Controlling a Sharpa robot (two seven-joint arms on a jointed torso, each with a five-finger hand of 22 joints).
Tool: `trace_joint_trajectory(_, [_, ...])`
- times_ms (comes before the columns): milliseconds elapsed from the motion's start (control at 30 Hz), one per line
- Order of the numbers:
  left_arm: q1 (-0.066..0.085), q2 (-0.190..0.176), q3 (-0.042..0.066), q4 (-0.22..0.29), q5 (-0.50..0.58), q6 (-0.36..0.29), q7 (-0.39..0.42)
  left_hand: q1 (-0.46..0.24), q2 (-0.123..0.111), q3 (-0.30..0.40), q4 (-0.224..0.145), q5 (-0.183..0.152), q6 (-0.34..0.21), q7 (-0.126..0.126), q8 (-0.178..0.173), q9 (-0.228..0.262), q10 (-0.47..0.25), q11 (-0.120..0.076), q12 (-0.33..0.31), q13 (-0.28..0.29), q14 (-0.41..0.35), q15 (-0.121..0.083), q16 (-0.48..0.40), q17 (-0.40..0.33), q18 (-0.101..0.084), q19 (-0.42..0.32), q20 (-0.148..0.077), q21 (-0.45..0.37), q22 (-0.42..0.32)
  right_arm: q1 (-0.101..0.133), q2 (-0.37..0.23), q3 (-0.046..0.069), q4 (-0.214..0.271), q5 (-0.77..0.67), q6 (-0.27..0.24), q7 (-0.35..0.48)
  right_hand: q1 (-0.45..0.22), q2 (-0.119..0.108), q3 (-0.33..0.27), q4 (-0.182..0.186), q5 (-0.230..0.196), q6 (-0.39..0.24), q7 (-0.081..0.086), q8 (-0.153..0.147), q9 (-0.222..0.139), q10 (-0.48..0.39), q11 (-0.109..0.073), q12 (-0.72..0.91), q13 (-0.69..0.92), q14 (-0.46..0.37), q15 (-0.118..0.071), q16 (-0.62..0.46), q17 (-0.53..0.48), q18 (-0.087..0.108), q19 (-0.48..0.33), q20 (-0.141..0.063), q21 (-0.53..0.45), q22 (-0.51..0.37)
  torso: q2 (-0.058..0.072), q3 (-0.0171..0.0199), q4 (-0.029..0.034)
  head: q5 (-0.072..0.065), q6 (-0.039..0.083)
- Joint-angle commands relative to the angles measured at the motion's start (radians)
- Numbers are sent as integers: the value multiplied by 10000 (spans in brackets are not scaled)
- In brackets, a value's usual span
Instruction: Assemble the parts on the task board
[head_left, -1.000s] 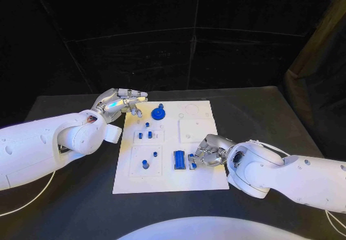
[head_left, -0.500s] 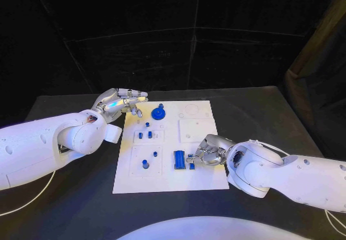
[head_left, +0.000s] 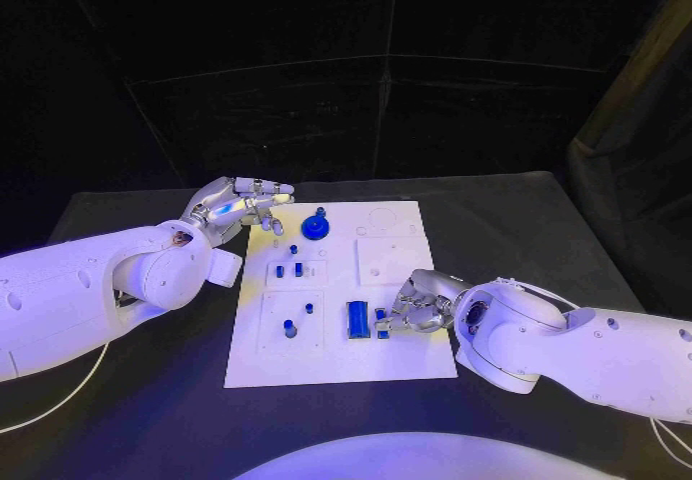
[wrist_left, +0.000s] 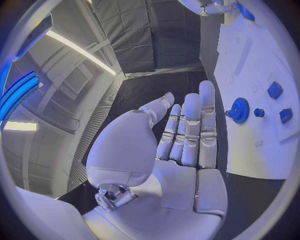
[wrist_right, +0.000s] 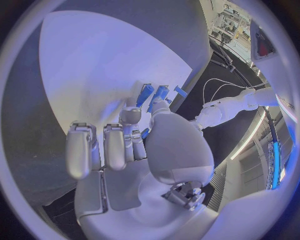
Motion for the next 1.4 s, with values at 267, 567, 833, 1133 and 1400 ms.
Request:
trace_joint_trajectory(267, [13, 0, 8, 0, 20, 137, 22, 6, 31, -18, -19, 45, -41, 16, 54, -3, -91, -10, 47, -14, -68, 9, 42, -10, 136, -45, 9, -46, -10, 12, -107, 1, 65, -170, 527, 268, 490, 26, -118, -306, -265, -27, 57, -63, 62, -82, 24, -83, 12, 573, 13, -73, 255, 17, -29, 66, -67, 1242, 6, -2, 0, 17, 10])
trace_joint_trajectory(567, [12, -1, 8, 6, 20, 135, 17, 6, 31, -18, -19, 45, -41, 16, 54, -3, -91, -10, 47, -14, -68, 9, 42, -10, 136, -45, 9, -46, -10, 12, 119, 1, -349, -171, 638, 305, 451, 154, -223, -266, -423, -17, 55, -71, 93, -71, 26, -61, 36, 577, 18, -70, 264, 15, -23, 72, -65, 1250, 20, -9, 30, 18, -1])
trace_joint_trajectory(833, [12, -12, 8, 9, 20, 128, 8, 15, 40, -19, -25, 45, -34, 16, 72, -2, -95, -11, 68, -14, -77, 9, 50, -24, 135, -43, 8, -53, -18, 11, 303, 1, -569, -204, 622, 471, 630, 269, -278, -372, -598, 26, 43, -60, 135, -59, 15, -27, 68, 585, 11, -50, 295, 9, -4, 70, -50, 1274, 8, -2, 5, 51, -31])
trace_joint_trajectory(1133, [12, -4, 8, -8, 20, 140, -12, 15, 40, -19, -25, 45, -34, 16, 72, -2, -95, -11, 68, -14, -77, 9, 50, -24, 135, -43, 8, -53, -18, 10, 224, 2, -421, -65, 221, 1013, 422, 326, -608, -250, -1032, 44, 36, -76, 195, -43, 13, -31, 78, 585, 7, -62, 285, 12, -10, 65, -62, 1268, -6, 2, 1, 25, -18])
trace_joint_trajectory(1400, [10, 41, 6, -64, 20, 129, 5, 13, 45, -21, -23, 44, -35, 18, 77, -2, -98, -9, 76, -14, -81, 9, 54, -31, 135, -43, 8, -56, -22, 27, -368, 8, -160, 1492, -378, 2893, 311, 211, -911, -40, -1085, -509, 233, -404, 97, -730, 183, -1676, -1003, 372, 134, -734, -519, 217, -615, 155, -689, 524, -47, -21, 11, -12, 111])
